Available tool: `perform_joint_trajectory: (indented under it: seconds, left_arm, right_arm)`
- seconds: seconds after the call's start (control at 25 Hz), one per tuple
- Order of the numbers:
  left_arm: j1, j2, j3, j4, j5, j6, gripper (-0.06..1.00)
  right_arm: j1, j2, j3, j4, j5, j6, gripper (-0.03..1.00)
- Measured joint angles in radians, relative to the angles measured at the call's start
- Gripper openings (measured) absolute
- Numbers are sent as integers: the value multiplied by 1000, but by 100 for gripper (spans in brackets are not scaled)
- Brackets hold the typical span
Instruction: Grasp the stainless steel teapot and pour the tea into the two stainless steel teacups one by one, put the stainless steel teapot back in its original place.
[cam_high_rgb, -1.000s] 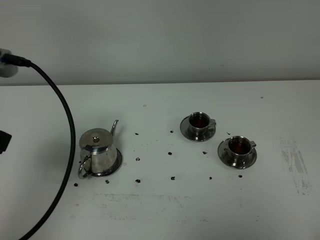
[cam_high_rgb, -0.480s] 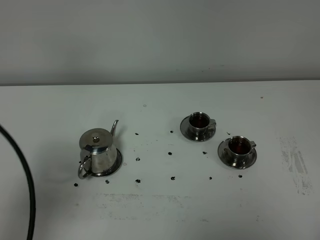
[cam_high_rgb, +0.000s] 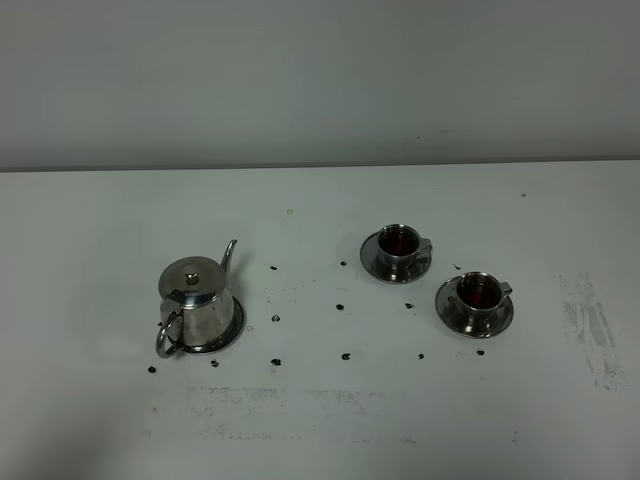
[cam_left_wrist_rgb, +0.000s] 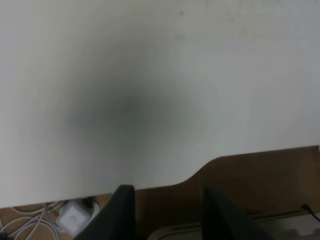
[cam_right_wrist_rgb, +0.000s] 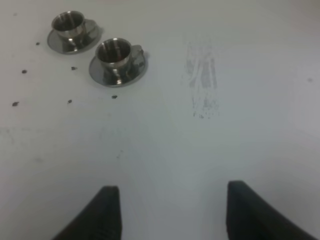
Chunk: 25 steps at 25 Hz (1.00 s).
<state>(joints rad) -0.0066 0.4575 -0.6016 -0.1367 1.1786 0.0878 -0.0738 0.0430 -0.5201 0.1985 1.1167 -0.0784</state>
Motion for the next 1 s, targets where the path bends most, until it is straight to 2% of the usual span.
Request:
perform_joint_trajectory:
  seconds: [0.28, 0.6, 1.0]
  left_arm:
    - [1, -111, 138, 1, -96, -1, 31]
    - [1, -239, 144, 54, -111, -71, 31]
    - [1, -385, 145, 59, -112, -76, 31]
  right_arm:
    - [0, 0, 0, 1, -1, 0, 47]
    - [0, 0, 0, 2, -1, 0, 47]
    - [0, 0, 0, 3, -2, 0, 47]
